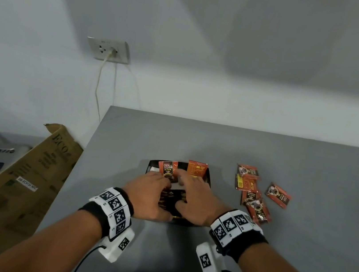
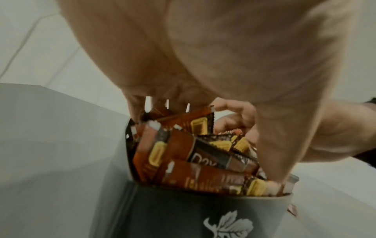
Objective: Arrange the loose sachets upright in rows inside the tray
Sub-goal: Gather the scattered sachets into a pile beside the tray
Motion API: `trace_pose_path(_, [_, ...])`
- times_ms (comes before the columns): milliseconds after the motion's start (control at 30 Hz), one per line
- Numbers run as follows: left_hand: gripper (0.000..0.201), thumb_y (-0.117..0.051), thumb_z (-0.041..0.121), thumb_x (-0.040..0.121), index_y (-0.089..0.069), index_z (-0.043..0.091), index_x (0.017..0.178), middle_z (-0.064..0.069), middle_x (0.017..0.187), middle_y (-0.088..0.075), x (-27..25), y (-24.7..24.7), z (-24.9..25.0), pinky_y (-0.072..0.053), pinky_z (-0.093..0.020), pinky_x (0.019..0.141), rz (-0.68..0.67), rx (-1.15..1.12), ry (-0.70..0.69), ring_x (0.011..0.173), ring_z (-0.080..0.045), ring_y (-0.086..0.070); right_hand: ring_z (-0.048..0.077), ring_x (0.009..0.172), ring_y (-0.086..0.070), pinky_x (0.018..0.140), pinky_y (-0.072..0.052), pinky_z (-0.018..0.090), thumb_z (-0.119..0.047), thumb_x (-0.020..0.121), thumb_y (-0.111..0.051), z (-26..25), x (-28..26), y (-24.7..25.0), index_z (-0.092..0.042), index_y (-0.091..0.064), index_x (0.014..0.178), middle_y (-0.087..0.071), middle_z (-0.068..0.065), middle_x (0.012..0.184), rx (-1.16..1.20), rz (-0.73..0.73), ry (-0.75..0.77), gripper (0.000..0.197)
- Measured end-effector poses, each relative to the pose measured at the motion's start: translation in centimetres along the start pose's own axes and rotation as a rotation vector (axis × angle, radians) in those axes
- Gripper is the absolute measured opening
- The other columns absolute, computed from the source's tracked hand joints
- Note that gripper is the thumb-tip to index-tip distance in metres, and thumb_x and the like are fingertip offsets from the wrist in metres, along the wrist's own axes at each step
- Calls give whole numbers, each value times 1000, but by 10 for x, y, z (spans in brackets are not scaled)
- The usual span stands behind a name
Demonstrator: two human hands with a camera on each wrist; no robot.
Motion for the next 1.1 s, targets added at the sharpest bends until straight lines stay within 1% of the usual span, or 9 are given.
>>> trace_pose_path(67, [76, -62, 77, 54, -52, 29, 112, 8, 104, -59, 1, 1, -5, -44, -28, 84, 2, 53, 23, 97, -15, -54, 15, 124, -38, 113, -32, 45, -42, 83, -63, 6, -2, 11, -29, -36, 142, -48, -7, 138, -29, 67, -15, 66])
trace_pose_path(167, [77, -64, 76, 53, -53, 30, 114, 10, 103, -60, 2, -3, -9, -50, -30, 84, -11, 70, 32, 94, -14, -58, 10, 118, -38, 112, -30, 37, -52, 81, -69, 15, -8, 5, -28, -41, 139, -48, -8, 134, -77, -8, -54, 69])
trace_pose_path(267, [70, -65, 76, 54, -55, 29, 105, 11, 102, -55, 5, -7, -6, -50, -28, 81, 1, 88, 17, 90, -11, -53, 11, 123, -44, 116, -31, 42, -52, 77, -70, 9, -3, -7, -29, -38, 141, -51, -9, 136, 3, 1, 24, 75])
trace_pose_path(333, [76, -63, 79, 53, -51, 28, 108, 10, 105, -56, 6, -11, -5, -48, -29, 87, 16, 104, -9, 94, -12, -51, 13, 122, -46, 111, -38, 44, -58, 73, -67, 4, 1, -17, -30, -38, 139, -51, -8, 134, -7, -10, 61, 77])
trace_pose_path(433, [85, -63, 79, 51, -45, 29, 118, 10, 109, -60, 5, -14, -7, -46, -33, 97, 55, 78, -24, 97, -12, -55, 13, 122, -48, 116, -30, 42, -77, 67, -62, 7, 0, -19, -30, -39, 136, -53, -10, 133, -166, 54, 59, 87])
trace_pose_path(533, [106, -61, 83, 46, -45, 25, 134, 8, 123, -59, 5, -13, -13, -31, -35, 114, 63, 106, 10, 112, -13, -55, 17, 124, -48, 116, -32, 41, -66, 69, -73, 16, -3, -21, -24, -34, 142, -51, -4, 135, -204, 43, 17, 93])
trace_pose_path(633, [93, -57, 88, 45, -51, 28, 116, 11, 112, -61, 4, -12, -15, -20, -40, 116, 31, 175, 44, 108, -13, -55, 18, 122, -43, 108, -43, 40, -54, 72, -78, 15, -4, -23, -22, -39, 137, -43, -1, 134, -234, 19, 9, 82])
trace_pose_path(900, [93, -59, 85, 51, -45, 30, 126, 12, 118, -62, -1, -17, -7, -18, -44, 115, 19, 157, 57, 111, -14, -57, 24, 135, -43, 119, -25, 52, -54, 84, -63, 9, -5, -38, -23, -26, 148, -44, 0, 148, -354, -8, 59, 80])
trace_pose_path(1100, [91, -62, 87, 49, -48, 34, 123, 16, 114, -61, -4, -4, -11, -24, -39, 113, 76, 43, 86, 108, -9, -56, 20, 140, -36, 121, -23, 47, -71, 72, -66, 14, -5, -21, -22, -13, 154, -34, -1, 154, -227, 7, 20, 108])
Point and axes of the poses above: each hand's wrist, its own x-axis towards the middle knuckle, its own y-axis out of the back of the hand, z = x × y, the point moved 8 cm from there along x, towards the middle knuckle
